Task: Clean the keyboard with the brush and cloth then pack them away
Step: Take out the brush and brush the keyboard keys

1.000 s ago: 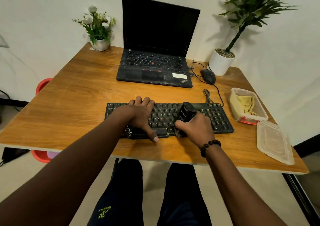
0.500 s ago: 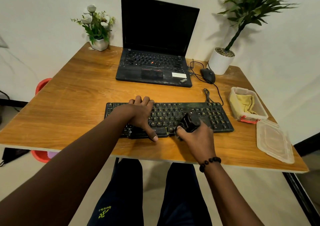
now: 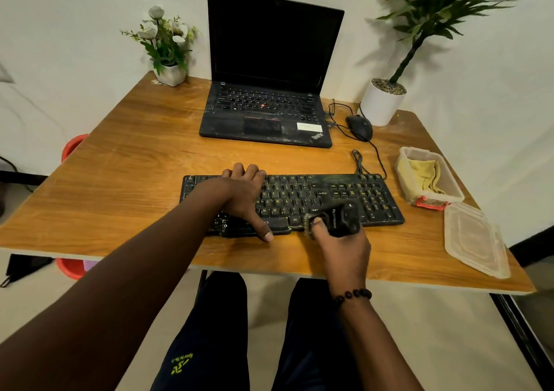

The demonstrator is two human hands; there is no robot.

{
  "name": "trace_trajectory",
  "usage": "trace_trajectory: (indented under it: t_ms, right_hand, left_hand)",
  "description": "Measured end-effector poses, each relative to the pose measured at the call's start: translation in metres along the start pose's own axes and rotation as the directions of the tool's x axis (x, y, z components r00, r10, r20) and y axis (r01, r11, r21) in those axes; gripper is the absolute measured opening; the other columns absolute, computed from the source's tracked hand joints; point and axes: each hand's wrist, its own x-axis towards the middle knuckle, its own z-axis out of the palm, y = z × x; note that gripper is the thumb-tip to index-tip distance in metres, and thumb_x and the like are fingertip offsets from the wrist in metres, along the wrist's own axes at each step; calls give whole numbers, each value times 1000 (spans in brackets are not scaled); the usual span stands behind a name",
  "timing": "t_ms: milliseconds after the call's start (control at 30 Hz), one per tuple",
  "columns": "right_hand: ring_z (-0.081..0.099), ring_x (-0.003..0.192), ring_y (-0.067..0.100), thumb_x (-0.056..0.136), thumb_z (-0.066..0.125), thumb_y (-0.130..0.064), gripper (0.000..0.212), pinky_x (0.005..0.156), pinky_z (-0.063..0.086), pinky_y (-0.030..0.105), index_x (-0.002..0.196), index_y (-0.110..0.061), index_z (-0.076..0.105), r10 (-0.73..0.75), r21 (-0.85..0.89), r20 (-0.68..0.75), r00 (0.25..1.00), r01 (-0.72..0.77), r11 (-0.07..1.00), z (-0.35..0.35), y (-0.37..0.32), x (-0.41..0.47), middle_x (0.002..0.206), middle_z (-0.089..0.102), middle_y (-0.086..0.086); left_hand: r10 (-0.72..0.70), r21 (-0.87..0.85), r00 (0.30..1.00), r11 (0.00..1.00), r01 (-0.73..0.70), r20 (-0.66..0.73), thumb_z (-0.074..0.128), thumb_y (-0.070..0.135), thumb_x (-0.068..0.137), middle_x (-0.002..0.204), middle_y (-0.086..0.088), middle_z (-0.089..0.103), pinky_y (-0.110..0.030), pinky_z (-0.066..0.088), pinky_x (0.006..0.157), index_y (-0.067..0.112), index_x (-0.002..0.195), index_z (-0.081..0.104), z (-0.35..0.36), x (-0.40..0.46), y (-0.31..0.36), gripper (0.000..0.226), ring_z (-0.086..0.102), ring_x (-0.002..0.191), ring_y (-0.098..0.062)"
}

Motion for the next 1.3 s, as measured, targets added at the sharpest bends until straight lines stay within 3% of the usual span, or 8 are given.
trace_trajectory:
  t_ms: [100, 267, 400, 567, 700, 867, 1033, 1300]
  right_hand:
    - [61, 78, -3, 76, 77, -21, 22, 56, 41, 4, 90, -27, 61, 4, 69, -56, 998, 0, 998, 4, 7, -8, 83, 64, -13]
    - [59, 69, -3, 73, 79, -22, 20, 54, 41, 5, 80, -27, 60, -30, -27, 126, 992, 34, 999, 4, 4, -20, 76, 63, -14]
    - [60, 77, -1, 76, 77, -25, 22, 56, 38, 5, 93, -24, 64, 58, 96, -58, 997, -53, 994, 10, 2, -9, 80, 62, -16]
    - [59, 72, -8, 74, 78, -19, 23, 60, 44, 6, 86, -27, 61, -126, -28, 173, 977, 133, 991, 12, 0, -17, 81, 64, -11]
    - [59, 77, -3, 74, 77, -23, 21, 60, 41, 8, 80, -29, 58, -73, -34, -12, 997, 72, 997, 9, -9, 6, 79, 61, -16]
    - [58, 72, -1, 71, 76, -26, 17, 56, 41, 13, 77, -25, 60, -58, -216, 246, 968, 113, 970, 12, -12, 0, 79, 64, -10]
    - [60, 74, 5, 72, 76, -29, 18, 56, 42, 17, 81, -23, 62, -46, -183, 106, 993, 65, 981, 11, -20, 22, 79, 64, -9]
    - [55, 71, 0, 73, 74, -29, 18, 54, 38, 13, 83, -24, 60, -104, -243, 202, 974, 153, 958, 25, -27, 18, 78, 61, -12]
  left_hand:
    - [1, -6, 1000, 1000, -1, -1, 72, 86, 49, 161, -2, -2, -55, 16, 119, 17, 157, -4, 0, 0, -1, 149, 6, 145, -34]
    - [-4, 14, 1000, 1000, 4, 1, 72, 86, 49, 160, -2, 1, -55, 17, 119, 16, 157, -4, -1, 0, 1, 149, 8, 144, -34]
    - [-8, -1, 1000, 1000, 8, -3, 72, 86, 49, 160, -2, 0, -55, 17, 119, 18, 157, -4, 0, -1, 0, 148, 7, 145, -34]
    - [-4, 19, 1000, 1000, 5, -10, 73, 85, 51, 160, -2, 1, -54, 18, 118, 16, 157, -3, 0, -2, 2, 147, 8, 144, -34]
    - [-5, -4, 1000, 1000, 5, -9, 74, 83, 51, 160, -1, 1, -54, 17, 118, 17, 157, -1, 0, -2, 2, 146, 7, 144, -34]
    - [-8, 13, 1000, 1000, 8, -1, 74, 84, 51, 160, -3, 0, -55, 17, 118, 16, 157, -2, -1, 0, 2, 147, 7, 144, -34]
    - [-3, -4, 1000, 1000, 3, -7, 74, 83, 51, 158, -3, 4, -55, 18, 118, 16, 156, 1, 0, -2, 2, 145, 9, 143, -34]
    - [-4, 13, 1000, 1000, 4, -7, 73, 83, 53, 159, -4, 2, -55, 17, 118, 15, 157, -1, -1, -2, 3, 145, 8, 144, -35]
